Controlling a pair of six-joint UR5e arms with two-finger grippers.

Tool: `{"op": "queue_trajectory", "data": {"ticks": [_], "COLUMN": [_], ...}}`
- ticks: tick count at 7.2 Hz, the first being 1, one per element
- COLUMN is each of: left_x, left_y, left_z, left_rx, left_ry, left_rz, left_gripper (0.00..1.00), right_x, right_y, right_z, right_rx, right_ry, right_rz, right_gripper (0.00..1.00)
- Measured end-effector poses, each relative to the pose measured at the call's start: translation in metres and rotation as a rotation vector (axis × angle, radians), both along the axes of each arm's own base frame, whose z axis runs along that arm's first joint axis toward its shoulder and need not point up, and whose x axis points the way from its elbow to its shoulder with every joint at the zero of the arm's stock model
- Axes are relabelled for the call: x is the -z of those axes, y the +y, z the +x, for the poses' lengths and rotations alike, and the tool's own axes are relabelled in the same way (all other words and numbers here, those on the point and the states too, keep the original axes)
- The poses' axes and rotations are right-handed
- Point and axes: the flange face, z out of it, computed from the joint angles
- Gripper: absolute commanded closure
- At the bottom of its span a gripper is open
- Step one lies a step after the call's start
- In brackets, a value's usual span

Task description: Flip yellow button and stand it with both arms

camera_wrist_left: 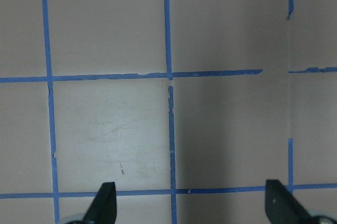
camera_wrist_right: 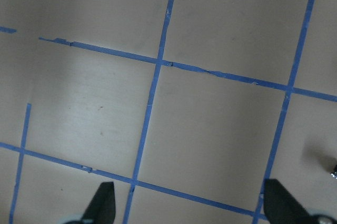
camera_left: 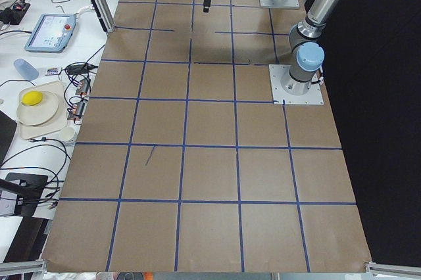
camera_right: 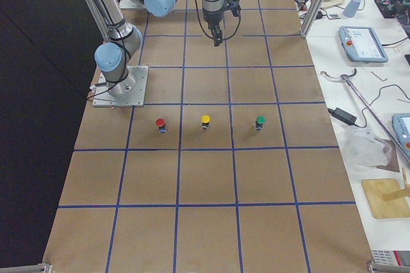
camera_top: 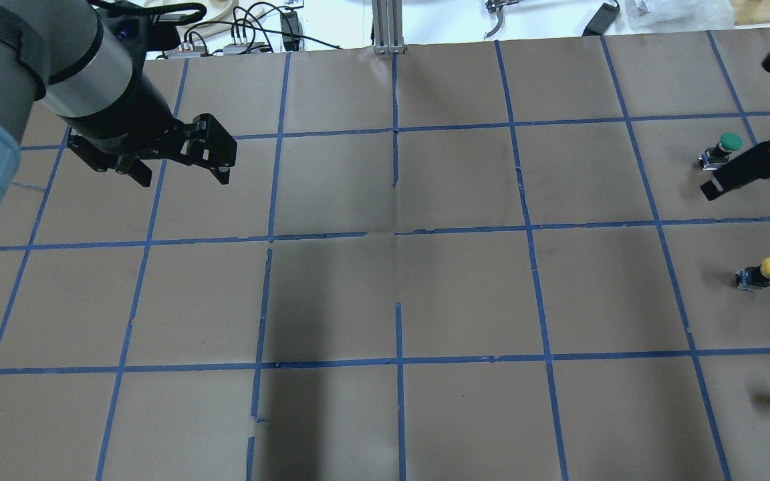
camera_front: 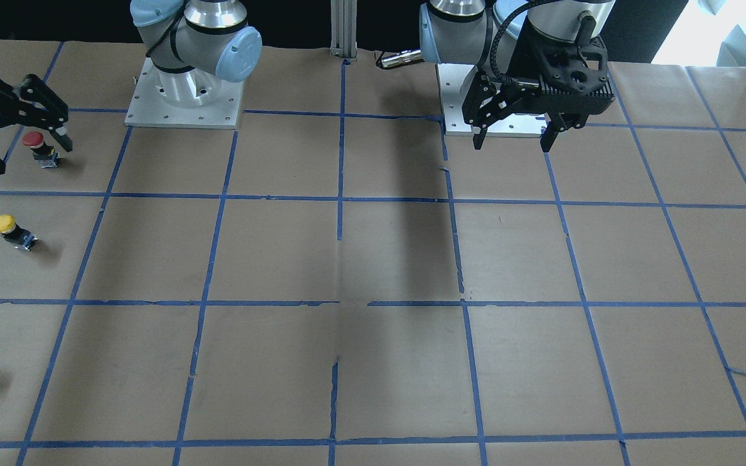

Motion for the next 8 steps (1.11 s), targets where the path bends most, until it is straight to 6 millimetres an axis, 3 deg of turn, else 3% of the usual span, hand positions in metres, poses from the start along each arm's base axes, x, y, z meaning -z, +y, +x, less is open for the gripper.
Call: {"op": "queue_trajectory", "data": {"ticks": [3, 5, 8], "left_x": [-0.001, -0.002, -0.002], "left_y": [0.000, 0.000, 0.000], "left_z": [0.000, 0.000, 0.000], "left_rx": [0.000, -0.001, 0.000], "left_ry": [0.000, 0.000, 0.000], "left_rz": [-0.003, -0.004, -0.003], "left_gripper": [0.00, 0.00, 0.00], "right_x": [-0.002, -0.012, -0.029], "right_y": [0.018, 0.031, 0.039], "right_z": [0.092, 0.104, 0.093], "right_rx": [0.154, 0.234, 0.279], "right_ry": [0.104, 0.174, 0.199], "right_rz": [0.064, 0.113, 0.147], "right_gripper": [0.00, 0.00, 0.00]}}
